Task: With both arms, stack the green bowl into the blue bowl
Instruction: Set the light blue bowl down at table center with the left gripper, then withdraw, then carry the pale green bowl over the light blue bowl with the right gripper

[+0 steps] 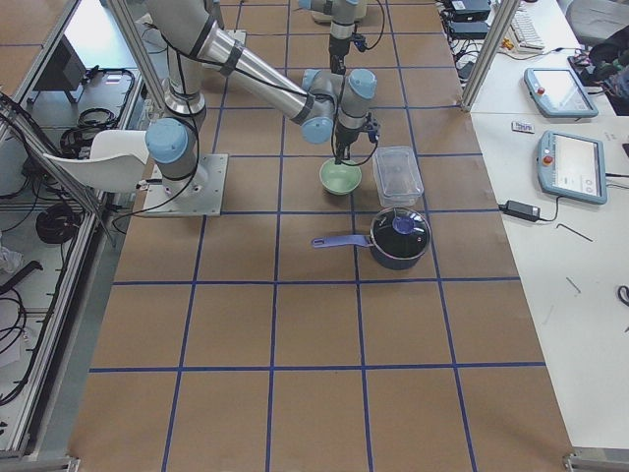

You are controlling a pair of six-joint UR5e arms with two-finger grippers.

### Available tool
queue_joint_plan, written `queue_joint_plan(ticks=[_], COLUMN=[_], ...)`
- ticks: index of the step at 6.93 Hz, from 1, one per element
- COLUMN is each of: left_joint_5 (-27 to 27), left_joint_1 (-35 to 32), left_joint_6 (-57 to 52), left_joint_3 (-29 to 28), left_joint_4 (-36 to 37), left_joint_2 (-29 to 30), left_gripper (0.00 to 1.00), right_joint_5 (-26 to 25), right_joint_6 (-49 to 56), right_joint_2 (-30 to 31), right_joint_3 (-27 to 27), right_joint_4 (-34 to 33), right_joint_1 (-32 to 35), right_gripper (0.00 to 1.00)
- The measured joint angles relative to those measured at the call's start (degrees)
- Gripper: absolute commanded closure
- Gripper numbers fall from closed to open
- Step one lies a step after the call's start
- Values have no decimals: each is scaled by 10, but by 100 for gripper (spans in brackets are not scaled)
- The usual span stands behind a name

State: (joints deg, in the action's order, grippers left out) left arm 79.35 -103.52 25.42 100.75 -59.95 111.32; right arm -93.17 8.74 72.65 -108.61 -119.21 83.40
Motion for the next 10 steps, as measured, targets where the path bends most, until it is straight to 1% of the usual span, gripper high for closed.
queue_joint_plan(ticks=[1, 2, 3, 4, 5, 6, 7, 8, 10], left_joint_5=[12, 33, 53, 68, 83, 98, 105, 108, 106], left_joint_1=[7, 18, 39, 68, 95, 114, 121, 122, 122], left_joint_6=[-9, -44, -107, -174, -222, -249, -259, -262, -264], left_joint_3=[-29, -65, -101, -128, -140, -145, -147, -144, -130], left_joint_4=[-28, -76, -136, -189, -226, -249, -260, -266, -268], left_joint_2=[-11, -26, -43, -64, -89, -119, -148, -173, -192], left_gripper=[26, 24, 24, 23, 16, 15, 6, 0, 0], right_joint_5=[-4, -6, -5, -3, -1, 0, 1, 1, 7], right_joint_6=[-31, -76, -137, -210, -277, -346, -413, -483, -593], right_joint_2=[6, 9, 6, 2, -2, -8, -20, -40, -98], right_joint_3=[27, 67, 105, 129, 140, 148, 159, 180, 248], right_joint_4=[24, 60, 87, 99, 99, 98, 97, 97, 102], right_joint_1=[5, 20, 42, 73, 108, 149, 187, 223, 282], right_gripper=[100, 100, 100, 100, 100, 100, 100, 100, 100])
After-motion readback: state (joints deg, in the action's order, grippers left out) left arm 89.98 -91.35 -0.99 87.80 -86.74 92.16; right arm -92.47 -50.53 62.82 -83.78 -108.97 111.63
